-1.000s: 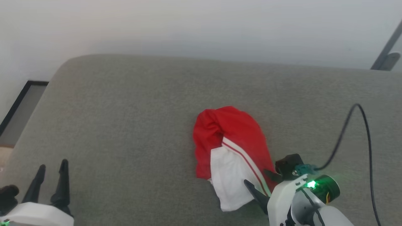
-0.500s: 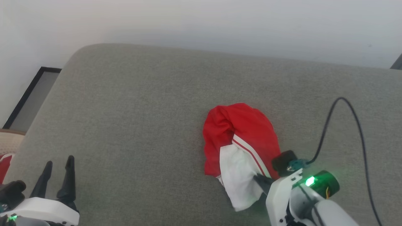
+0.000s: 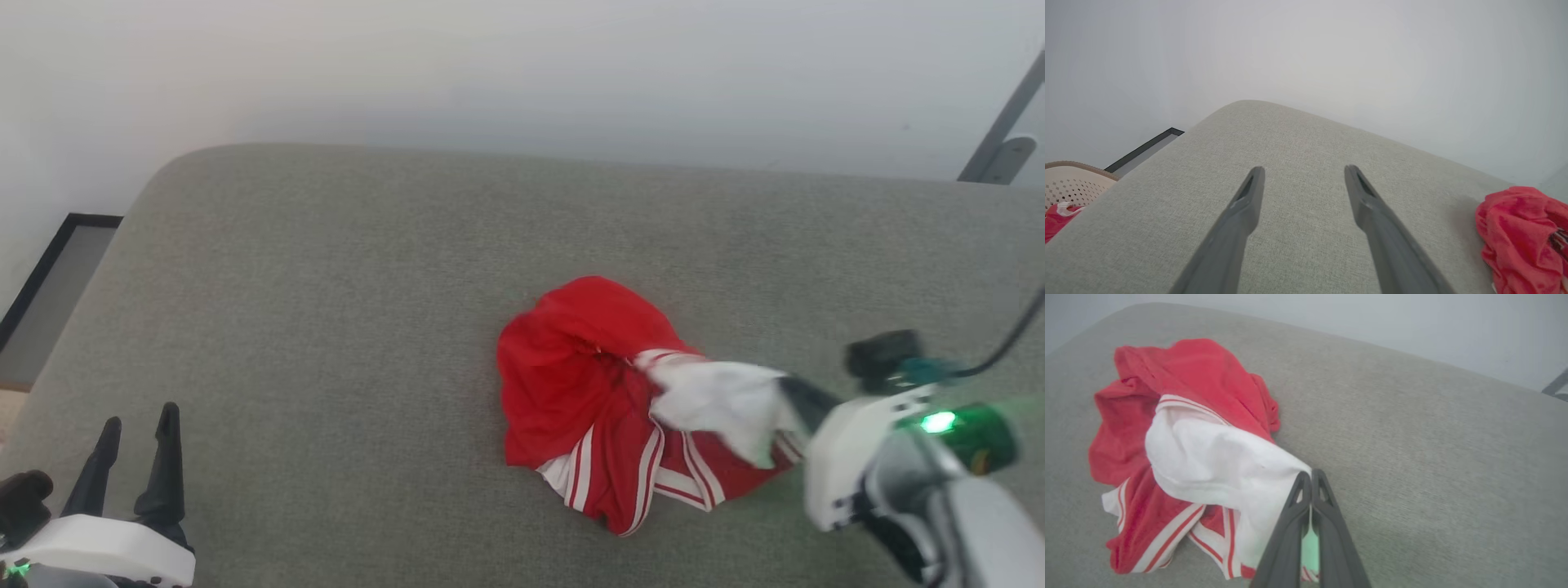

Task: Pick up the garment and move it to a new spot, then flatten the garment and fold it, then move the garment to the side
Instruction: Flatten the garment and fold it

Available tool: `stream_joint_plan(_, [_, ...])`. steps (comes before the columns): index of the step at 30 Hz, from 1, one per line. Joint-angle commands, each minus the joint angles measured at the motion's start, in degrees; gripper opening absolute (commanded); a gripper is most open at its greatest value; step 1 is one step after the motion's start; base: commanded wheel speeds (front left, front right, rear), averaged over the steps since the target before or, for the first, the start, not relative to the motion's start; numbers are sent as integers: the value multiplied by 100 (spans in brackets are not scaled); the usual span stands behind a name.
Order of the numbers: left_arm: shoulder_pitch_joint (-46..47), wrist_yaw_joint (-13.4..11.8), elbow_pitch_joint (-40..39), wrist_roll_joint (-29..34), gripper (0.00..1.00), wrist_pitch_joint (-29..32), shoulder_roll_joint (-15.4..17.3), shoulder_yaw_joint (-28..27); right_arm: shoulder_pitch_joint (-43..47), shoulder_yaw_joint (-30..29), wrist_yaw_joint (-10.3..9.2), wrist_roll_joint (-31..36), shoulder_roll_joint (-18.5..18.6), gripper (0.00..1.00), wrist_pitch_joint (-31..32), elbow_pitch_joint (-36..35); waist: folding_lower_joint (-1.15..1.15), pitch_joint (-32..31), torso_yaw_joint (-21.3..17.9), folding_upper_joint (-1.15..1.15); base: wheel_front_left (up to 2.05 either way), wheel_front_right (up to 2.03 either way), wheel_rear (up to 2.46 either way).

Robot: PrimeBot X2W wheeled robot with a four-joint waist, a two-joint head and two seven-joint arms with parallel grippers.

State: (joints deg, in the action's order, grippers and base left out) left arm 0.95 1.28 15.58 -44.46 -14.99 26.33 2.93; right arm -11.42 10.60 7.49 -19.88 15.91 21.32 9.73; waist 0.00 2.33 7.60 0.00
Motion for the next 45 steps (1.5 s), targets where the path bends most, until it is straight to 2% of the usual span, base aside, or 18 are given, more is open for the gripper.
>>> stream_joint_plan(1, [-63, 18, -16, 76, 100, -23, 4, -11, 53, -167, 1, 43, 10, 0, 26, 8, 0, -8, -24, 0, 0, 0, 0])
stream_joint_plan(7, [31, 49, -38, 89, 100, -23, 26, 19, 69, -1050, 1, 263, 59, 0, 56, 154, 0, 69, -38, 0, 0, 0, 0])
stream_joint_plan(12, [163, 82, -2, 100, 100, -20, 20, 60, -75, -1709, 1, 382, -54, 0, -1, 596, 0, 180, 12, 0, 0, 0, 0])
stream_joint_plan(15, [216, 96, 47, 113, 100, -20, 24, 93, -206, -1893, 2, 419, -121, 0, -43, 984, 0, 231, 48, 0, 0, 0, 0])
stream_joint_plan(22, [355, 153, 138, 124, 100, -12, 44, 159, -519, -1844, 1, 497, -168, 0, -197, 1689, 0, 285, 88, 0, 0, 0, 0])
stream_joint_plan(23, [381, 152, 150, 137, 100, 0, 55, 174, -580, -1818, 1, 479, -179, 6, -229, 1778, 0, 287, 86, 0, 0, 0, 0])
stream_joint_plan(24, [410, 152, 154, 138, 100, 16, 64, 182, -642, -1790, 1, 470, -175, 38, -245, 1836, 0, 287, 78, 0, 0, 0, 0])
stream_joint_plan(25, [439, 154, 152, 144, 100, 25, 76, 186, -698, -1744, 2, 471, -154, 100, -277, 1886, 0, 287, 62, 0, 0, 0, 0])
stream_joint_plan(29, [454, 136, 118, 150, 100, 63, 141, 188, -841, -1568, 2, 387, -85, 100, -388, 1939, 0, 267, -41, 0, 0, 0, 0])
stream_joint_plan(34, [427, 102, -42, 154, 100, 132, 247, 161, -876, -1459, 1, 269, -55, 100, -664, 1667, 0, 230, -258, 0, 0, 0, 0])
stream_joint_plan(45, [380, -46, -853, 187, 100, 624, 568, 206, -562, -1514, 2, 537, -430, 100, -1519, 430, 0, 217, -919, 0, 0, 0, 0])
